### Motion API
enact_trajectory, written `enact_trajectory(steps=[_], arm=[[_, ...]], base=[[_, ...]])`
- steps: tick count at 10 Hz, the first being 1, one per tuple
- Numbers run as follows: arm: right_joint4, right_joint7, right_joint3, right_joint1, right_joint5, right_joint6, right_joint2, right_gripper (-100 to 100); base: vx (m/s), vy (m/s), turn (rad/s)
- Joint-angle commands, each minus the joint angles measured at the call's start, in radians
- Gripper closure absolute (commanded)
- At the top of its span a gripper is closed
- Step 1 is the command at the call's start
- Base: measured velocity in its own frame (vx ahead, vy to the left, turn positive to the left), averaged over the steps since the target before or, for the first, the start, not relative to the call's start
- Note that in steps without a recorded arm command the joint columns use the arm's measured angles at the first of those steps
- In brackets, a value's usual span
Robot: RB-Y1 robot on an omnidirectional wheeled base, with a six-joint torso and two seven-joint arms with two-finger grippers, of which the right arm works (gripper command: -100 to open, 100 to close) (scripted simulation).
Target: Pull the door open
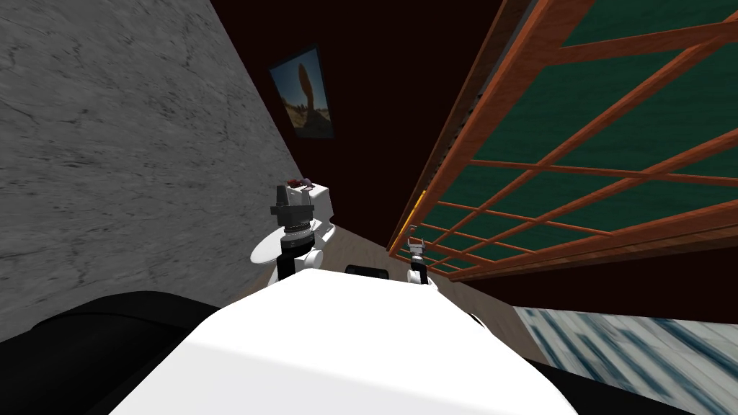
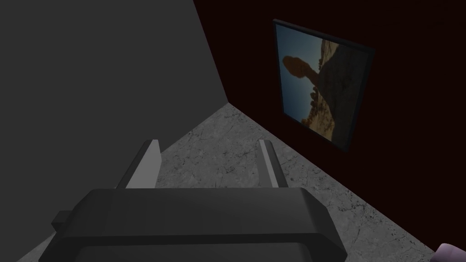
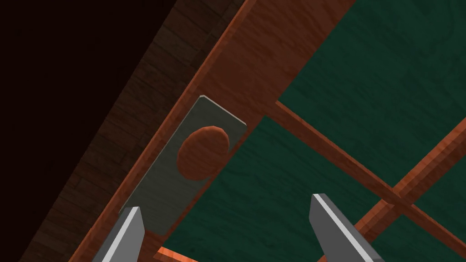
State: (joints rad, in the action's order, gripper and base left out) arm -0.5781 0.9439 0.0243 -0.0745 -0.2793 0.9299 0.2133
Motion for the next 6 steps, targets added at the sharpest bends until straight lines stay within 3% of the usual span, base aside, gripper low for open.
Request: enact_trajectory(steps=[1, 5, 6], arm=[[0.001, 0.029, -0.004, -0.002, -0.008, -0.001, -0.003, -100], [0.003, 0.146, -0.024, -0.017, -0.054, -0.018, -0.013, -100], [0.003, 0.151, -0.024, -0.017, -0.054, -0.018, -0.013, -100]], base=[[-0.040, -0.010, 0.019], [-0.056, -0.016, 0.035], [-0.040, -0.014, 0.019]])
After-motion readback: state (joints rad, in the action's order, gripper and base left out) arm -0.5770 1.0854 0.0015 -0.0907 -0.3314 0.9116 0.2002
